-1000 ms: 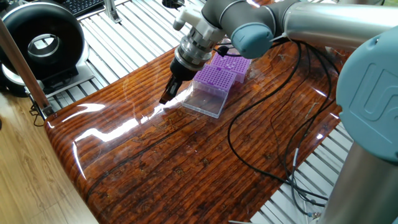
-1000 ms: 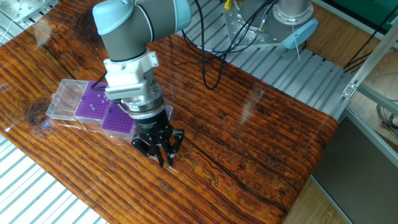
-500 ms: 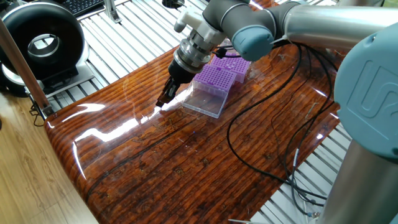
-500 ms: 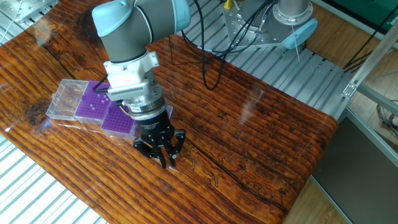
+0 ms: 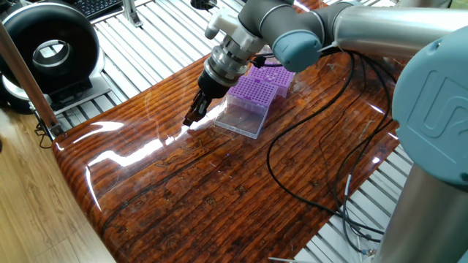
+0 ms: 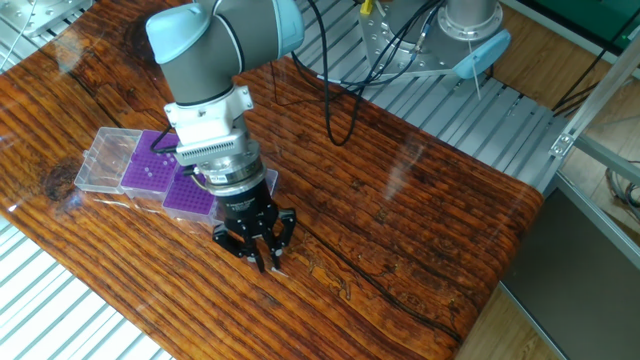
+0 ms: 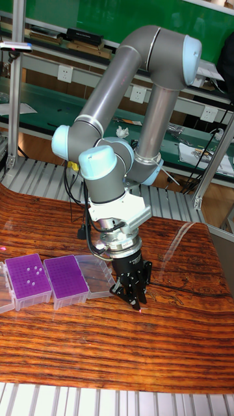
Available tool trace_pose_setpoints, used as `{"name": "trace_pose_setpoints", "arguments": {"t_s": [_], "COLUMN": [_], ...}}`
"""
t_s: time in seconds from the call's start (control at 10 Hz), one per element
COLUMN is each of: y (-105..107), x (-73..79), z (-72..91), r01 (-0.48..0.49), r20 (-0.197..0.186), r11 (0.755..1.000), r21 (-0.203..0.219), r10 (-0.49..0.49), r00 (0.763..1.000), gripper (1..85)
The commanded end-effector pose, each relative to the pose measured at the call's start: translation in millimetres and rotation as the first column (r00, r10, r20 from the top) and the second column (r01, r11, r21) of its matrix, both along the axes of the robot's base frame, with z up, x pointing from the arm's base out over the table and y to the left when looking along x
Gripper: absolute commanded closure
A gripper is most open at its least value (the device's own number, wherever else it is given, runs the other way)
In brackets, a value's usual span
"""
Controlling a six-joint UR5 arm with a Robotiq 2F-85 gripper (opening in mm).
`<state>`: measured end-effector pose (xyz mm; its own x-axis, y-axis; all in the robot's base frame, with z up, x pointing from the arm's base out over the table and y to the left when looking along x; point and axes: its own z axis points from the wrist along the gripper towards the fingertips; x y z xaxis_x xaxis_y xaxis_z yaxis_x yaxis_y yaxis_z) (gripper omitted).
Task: Transfer all small pipette tips from one holder to another
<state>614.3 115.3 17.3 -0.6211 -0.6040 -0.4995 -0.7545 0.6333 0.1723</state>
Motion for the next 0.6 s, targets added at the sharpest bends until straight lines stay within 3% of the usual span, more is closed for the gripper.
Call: {"name": "trace_pose_setpoints", "arguments": {"t_s": [0.0, 0.5], "y": [2.1, 8.5], "x": [1.2, -3.5], "z": [-0.1, -5.1], "r01": [-0.003, -0.004], "r20": [0.013, 0.018], "r11": [1.000, 1.000], "r21": [0.010, 0.012], "r10": [0.003, 0.004], "r00": [1.000, 1.000], "gripper": [57.3, 57.3]}}
